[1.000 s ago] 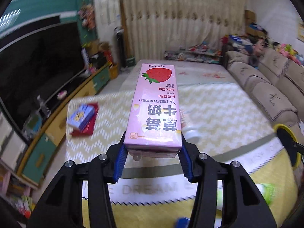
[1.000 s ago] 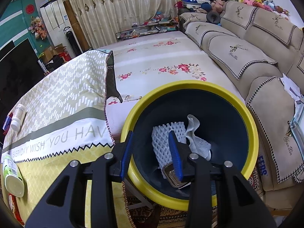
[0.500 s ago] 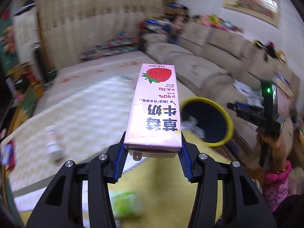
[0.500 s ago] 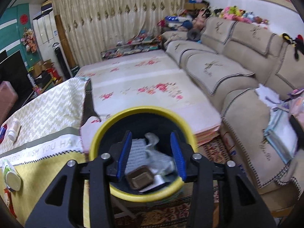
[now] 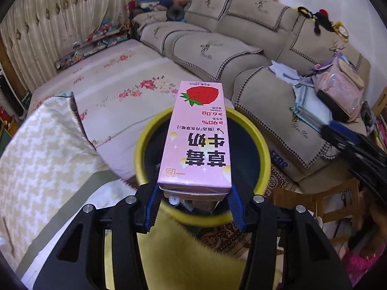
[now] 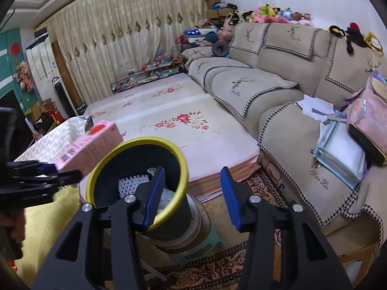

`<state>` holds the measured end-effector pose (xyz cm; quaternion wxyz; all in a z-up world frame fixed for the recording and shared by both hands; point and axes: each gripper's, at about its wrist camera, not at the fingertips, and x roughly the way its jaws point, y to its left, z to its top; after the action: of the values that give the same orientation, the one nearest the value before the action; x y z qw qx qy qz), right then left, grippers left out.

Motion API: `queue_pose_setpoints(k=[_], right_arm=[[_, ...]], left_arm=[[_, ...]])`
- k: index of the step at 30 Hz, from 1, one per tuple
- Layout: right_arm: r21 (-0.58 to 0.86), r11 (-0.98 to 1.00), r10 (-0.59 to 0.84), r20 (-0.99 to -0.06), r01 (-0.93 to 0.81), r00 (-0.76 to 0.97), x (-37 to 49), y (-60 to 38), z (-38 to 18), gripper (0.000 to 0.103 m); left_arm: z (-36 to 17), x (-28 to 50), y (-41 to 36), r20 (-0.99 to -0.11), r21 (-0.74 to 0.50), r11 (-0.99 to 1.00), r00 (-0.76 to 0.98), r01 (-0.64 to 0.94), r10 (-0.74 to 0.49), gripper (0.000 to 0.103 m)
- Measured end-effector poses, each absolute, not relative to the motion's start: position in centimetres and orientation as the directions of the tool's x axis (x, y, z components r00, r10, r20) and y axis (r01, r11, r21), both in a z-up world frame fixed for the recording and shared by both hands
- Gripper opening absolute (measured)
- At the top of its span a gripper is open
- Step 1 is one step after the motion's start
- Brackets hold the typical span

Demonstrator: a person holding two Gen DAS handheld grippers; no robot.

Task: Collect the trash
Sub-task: 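Carry the milk carton over the bin and open the left gripper, then move the right gripper to the coconut water bottle and grasp it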

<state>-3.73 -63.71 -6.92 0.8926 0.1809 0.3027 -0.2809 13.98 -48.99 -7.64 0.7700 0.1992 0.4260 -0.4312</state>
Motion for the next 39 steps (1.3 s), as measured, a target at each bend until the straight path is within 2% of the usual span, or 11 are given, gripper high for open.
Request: queue_pose_setpoints(k=[3, 5, 9, 11, 14, 20, 27, 31, 39], right_arm=[[0.165, 0.769, -0.388, -0.647, 0.617, 0.657, -4.1, -64.1, -7.4, 0.048], [0.17, 0.772, -0.379, -0.651, 0.613, 0.658, -3.9, -64.0, -7.6, 0.048], [0.172, 0.791, -0.348, -0.663, 0.587, 0.663, -2.7, -63.1, -8.1, 0.048], [0.18, 0.807, -0.318, -0.67, 0.562, 0.671, -1.8, -62.4, -8.5, 0.048], [0.174, 0.831, -0.287, -0.678, 0.528, 0.676, -0.5, -60.9, -8.7, 0.048], [0.154, 0.886, -0.221, -0.69, 0.437, 0.69, 2.4, -56.8, -8.7, 0.048], [0.146, 0.95, -0.101, -0.693, 0.276, 0.714, 5.3, -50.2, -8.6, 0.049], [0.146, 0.982, 0.011, -0.671, 0.118, 0.741, 6.8, -44.5, -7.4, 0.052], [0.112, 0.981, 0.195, -0.63, -0.161, 0.752, 7.5, -33.6, -5.3, 0.056]], left_arm=[[-9.4, 15.1, -50.7, -0.838, -0.057, 0.577, 0.276, 0.815, -0.471, 0.05], [-9.6, 15.6, -50.6, -0.826, -0.054, 0.613, 0.309, 0.789, -0.471, 0.061], [-7.0, 15.1, -47.1, -0.776, -0.089, 0.648, 0.355, 0.757, -0.521, 0.064], [-5.2, 14.2, -45.0, -0.743, -0.089, 0.656, 0.389, 0.75, -0.545, 0.072], [-2.3, 12.6, -40.8, -0.688, -0.07, 0.682, 0.46, 0.728, -0.561, 0.079], [0.5, 11.0, -31.2, -0.64, -0.089, 0.763, 0.55, 0.64, -0.536, 0.08], [1.1, 10.7, -18.1, -0.618, -0.119, 0.895, 0.673, 0.431, -0.406, 0.08], [1.2, 9.4, -10.7, -0.604, -0.112, 0.957, 0.746, 0.269, -0.281, 0.081], [-0.1, 6.9, -2.0, -0.599, -0.163, 0.977, 0.773, 0.136, -0.208, 0.081]])
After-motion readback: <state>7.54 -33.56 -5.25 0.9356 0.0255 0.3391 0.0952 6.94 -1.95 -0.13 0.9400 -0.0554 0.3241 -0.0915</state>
